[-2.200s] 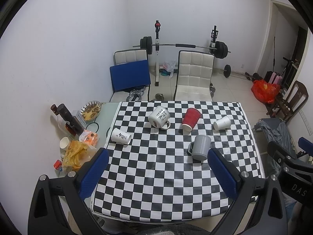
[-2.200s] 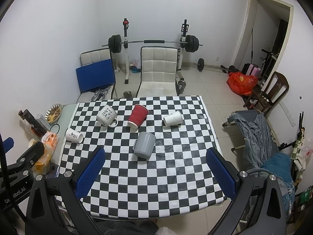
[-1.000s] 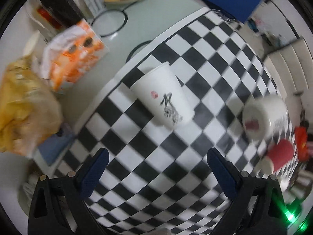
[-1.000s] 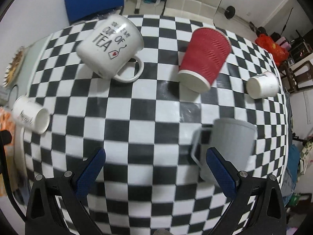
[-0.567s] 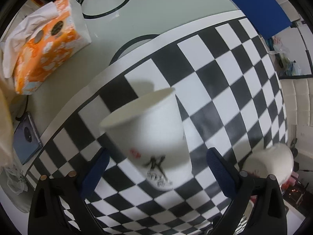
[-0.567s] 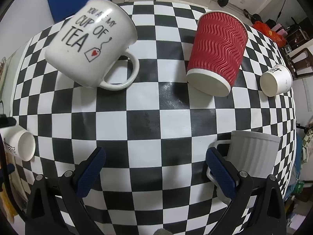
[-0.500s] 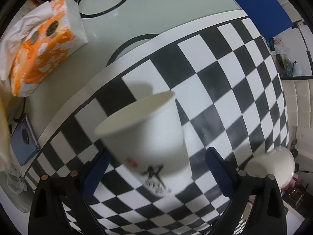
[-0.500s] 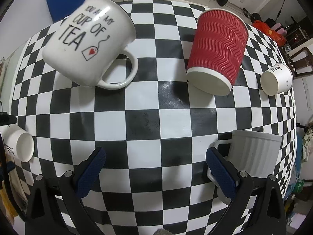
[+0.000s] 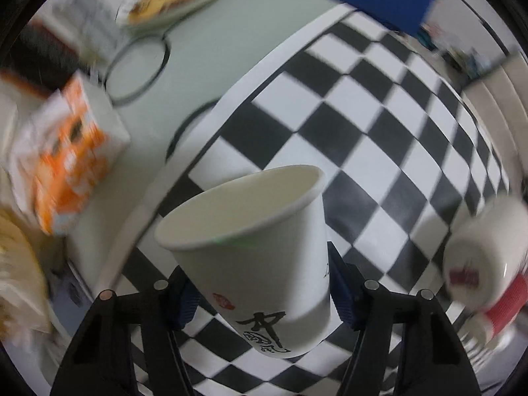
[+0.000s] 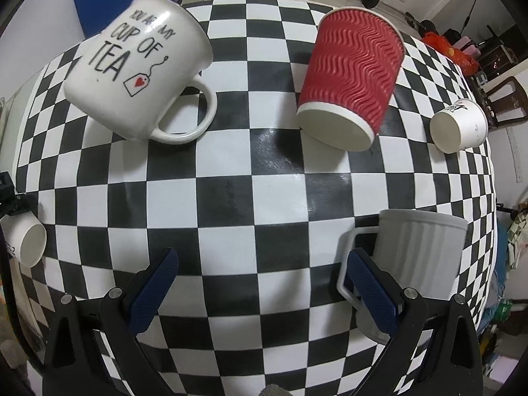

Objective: Flip cup upright
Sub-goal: 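Lift the white paper cup with the left tool, turning it mouth up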

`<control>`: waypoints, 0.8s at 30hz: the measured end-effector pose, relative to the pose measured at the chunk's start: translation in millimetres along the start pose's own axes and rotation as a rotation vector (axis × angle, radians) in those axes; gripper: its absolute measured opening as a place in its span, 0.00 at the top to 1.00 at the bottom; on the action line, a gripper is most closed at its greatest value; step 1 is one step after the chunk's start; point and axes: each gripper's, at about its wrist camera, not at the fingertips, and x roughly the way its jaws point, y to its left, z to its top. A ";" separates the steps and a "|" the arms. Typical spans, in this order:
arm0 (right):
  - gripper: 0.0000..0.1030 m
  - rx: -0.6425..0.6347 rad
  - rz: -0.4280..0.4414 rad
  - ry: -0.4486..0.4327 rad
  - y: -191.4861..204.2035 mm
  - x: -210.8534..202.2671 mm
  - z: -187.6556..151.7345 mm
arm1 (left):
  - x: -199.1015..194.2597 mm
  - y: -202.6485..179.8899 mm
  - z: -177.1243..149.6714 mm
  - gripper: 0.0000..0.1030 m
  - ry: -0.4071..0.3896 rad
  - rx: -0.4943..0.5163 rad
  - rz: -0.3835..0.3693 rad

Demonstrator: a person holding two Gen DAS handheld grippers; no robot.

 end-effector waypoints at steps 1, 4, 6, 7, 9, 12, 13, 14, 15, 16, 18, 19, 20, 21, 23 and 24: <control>0.00 -0.004 0.000 -0.005 -0.9 -3.2 -1.4 | -6.5 -3.0 -8.2 0.38 -0.023 0.051 0.011; 0.00 -0.020 -0.002 -0.024 -5.6 -15.0 -9.8 | -26.6 -15.3 -40.1 0.38 -0.090 0.199 0.042; 0.00 -0.025 -0.002 -0.033 -9.6 -23.1 -17.2 | -37.5 -21.1 -58.0 0.38 -0.115 0.274 0.042; 0.00 -0.027 0.003 -0.036 -13.7 -27.9 -22.7 | -44.3 -25.9 -68.5 0.38 -0.121 0.311 0.036; 0.00 -0.033 0.009 -0.044 -19.5 -37.8 -34.6 | -61.4 -31.9 -91.1 0.38 -0.145 0.372 0.027; 0.00 -0.043 0.022 -0.049 -37.4 -52.9 -60.6 | -83.2 -48.9 -116.5 0.38 -0.161 0.449 -0.002; 0.00 -0.044 0.026 -0.050 -44.9 -56.9 -69.3 | -91.7 -48.2 -126.2 0.38 -0.159 0.473 -0.017; 0.00 -0.045 0.030 -0.049 -55.2 -61.3 -81.4 | -97.0 -53.5 -138.7 0.39 -0.157 0.497 -0.026; 0.00 -0.044 0.029 -0.045 -62.1 -63.6 -89.2 | -102.9 -54.3 -153.1 0.38 -0.154 0.523 -0.038; 0.00 -0.041 0.031 -0.040 -71.6 -66.5 -99.7 | -110.3 -57.9 -165.3 0.38 -0.147 0.544 -0.047; 0.00 -0.028 0.037 -0.026 -87.6 -69.9 -116.1 | -119.2 -64.2 -193.1 0.38 -0.138 0.587 -0.057; 0.00 -0.020 0.038 -0.018 -98.1 -70.3 -124.6 | -124.0 -70.9 -213.3 0.38 -0.132 0.608 -0.063; 0.00 -0.011 0.038 -0.013 -108.7 -71.0 -133.4 | -124.0 -73.8 -227.4 0.38 -0.120 0.631 -0.066; 0.00 -0.001 0.035 -0.006 -119.7 -71.4 -142.7 | -128.1 -80.0 -245.8 0.38 -0.107 0.642 -0.067; 0.00 0.021 0.032 0.009 -139.1 -70.7 -159.2 | -126.2 -87.4 -272.1 0.38 -0.065 0.661 -0.076; 0.00 0.037 0.028 0.017 -149.8 -69.2 -167.6 | -121.5 -90.0 -282.2 0.38 -0.042 0.663 -0.078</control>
